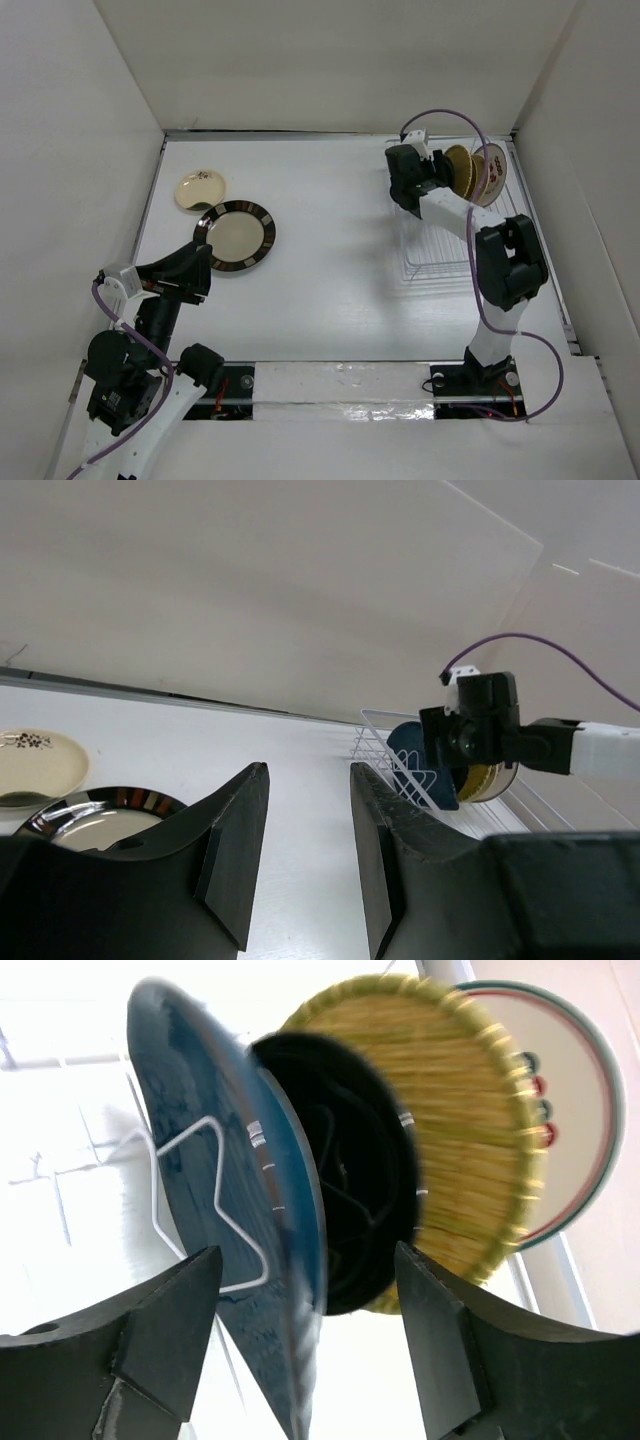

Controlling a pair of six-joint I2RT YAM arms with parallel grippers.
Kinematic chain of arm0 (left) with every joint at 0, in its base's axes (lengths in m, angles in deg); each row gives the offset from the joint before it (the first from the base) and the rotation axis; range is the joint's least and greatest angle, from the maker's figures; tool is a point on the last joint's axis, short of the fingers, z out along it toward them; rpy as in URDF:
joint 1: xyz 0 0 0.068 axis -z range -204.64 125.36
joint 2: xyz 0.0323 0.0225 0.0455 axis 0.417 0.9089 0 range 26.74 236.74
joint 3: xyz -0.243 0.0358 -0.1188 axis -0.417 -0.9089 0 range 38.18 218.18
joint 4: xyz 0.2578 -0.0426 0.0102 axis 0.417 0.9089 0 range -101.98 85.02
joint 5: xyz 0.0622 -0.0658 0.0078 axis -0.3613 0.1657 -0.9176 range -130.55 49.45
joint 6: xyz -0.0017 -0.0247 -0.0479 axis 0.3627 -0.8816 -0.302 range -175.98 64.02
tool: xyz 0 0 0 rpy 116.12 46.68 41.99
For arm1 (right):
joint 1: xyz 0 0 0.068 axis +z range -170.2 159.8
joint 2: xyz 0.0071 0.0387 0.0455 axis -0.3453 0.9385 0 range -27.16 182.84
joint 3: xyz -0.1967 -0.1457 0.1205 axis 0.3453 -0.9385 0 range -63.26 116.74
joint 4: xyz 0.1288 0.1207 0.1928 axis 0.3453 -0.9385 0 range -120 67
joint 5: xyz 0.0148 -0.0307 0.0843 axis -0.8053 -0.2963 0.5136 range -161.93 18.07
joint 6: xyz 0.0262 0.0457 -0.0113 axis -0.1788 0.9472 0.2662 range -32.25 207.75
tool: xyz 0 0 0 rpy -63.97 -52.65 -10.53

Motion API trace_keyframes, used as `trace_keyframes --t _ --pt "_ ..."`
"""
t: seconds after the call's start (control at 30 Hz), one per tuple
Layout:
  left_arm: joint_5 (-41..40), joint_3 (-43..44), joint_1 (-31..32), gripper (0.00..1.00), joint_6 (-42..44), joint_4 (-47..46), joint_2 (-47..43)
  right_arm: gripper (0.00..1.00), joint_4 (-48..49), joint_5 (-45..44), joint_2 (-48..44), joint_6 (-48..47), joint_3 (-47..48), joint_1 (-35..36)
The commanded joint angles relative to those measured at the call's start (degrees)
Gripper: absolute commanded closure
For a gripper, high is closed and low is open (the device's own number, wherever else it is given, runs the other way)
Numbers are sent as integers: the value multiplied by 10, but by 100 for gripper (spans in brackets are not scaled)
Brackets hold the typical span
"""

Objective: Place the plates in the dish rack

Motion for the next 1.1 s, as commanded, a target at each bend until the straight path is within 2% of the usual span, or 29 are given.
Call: trace_keyframes --t 0.0,0.13,0.17,0.2,0.23,0.27,0.3,0.33,0.43,0.57,0.63,0.77,0.87,0.9,0.93,1.0,1.07 --pt "3 1 -1 65 2 -21 5 23 -43 27 -72 70 53 4" --pt "2 0 -1 65 2 -22 9 23 -51 93 -126 92 76 33" --pt "1 0 -1 65 2 -22 12 26 -46 134 -131 104 83 48" --pt "1 1 -1 64 2 -22 13 32 -44 135 -135 113 87 56" --pt "0 1 -1 65 3 -22 15 40 -40 183 -139 122 91 64" --pt "-2 1 -1 65 3 -22 20 55 -28 214 -138 129 95 72" --pt "-3 1 -1 65 2 -22 21 88 -21 241 -134 143 104 88" --pt "-5 0 -1 65 2 -21 24 100 -16 285 -128 153 109 97" --pt "-9 1 -1 68 3 -20 35 100 6 376 -77 196 139 128" --pt "-17 1 -1 87 0 -18 56 100 84 511 14 277 163 155" --pt "-24 2 -1 92 -1 -15 62 92 122 578 65 326 168 161" --pt "-33 2 -1 100 -2 -14 76 83 172 624 147 380 206 174" --pt "-37 2 -1 100 -2 -17 84 70 166 635 206 405 241 182" --pt "-39 3 -1 100 -2 -16 86 57 161 631 218 409 248 190" --pt "-40 3 -1 100 -2 -18 90 52 148 622 240 411 255 197" --pt "-40 3 -1 100 -1 -18 93 46 144 622 256 418 269 203" --pt "-39 3 -1 100 0 -20 97 45 151 625 272 424 268 209"
